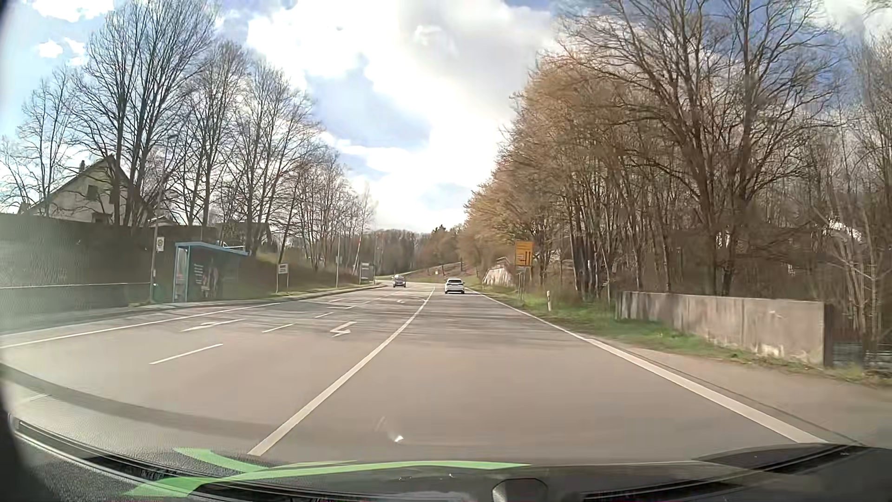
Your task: Follow the waypoints while adhering to traffic rules and regulations
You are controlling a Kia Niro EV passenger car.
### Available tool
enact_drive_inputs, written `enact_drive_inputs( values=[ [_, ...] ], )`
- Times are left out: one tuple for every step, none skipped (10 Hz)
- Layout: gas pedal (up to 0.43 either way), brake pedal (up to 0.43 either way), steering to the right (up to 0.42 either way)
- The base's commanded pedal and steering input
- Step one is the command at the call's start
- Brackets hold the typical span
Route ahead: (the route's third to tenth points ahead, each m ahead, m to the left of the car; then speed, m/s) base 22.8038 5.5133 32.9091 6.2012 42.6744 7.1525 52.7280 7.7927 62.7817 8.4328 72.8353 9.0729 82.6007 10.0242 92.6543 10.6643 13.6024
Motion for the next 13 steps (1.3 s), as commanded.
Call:
enact_drive_inputs(
  values=[
    [0.197,0.000,-0.032],
    [0.197,0.000,-0.028],
    [0.197,0.000,-0.024],
    [0.197,0.000,-0.018],
    [0.197,0.000,-0.013],
    [0.197,0.000,-0.011],
    [0.197,0.000,-0.009],
    [0.197,0.000,-0.009],
    [0.197,0.000,-0.009],
    [0.197,0.000,-0.008],
    [0.197,0.000,-0.008],
    [0.197,0.000,-0.008],
    [0.197,0.000,-0.007]
  ],
)
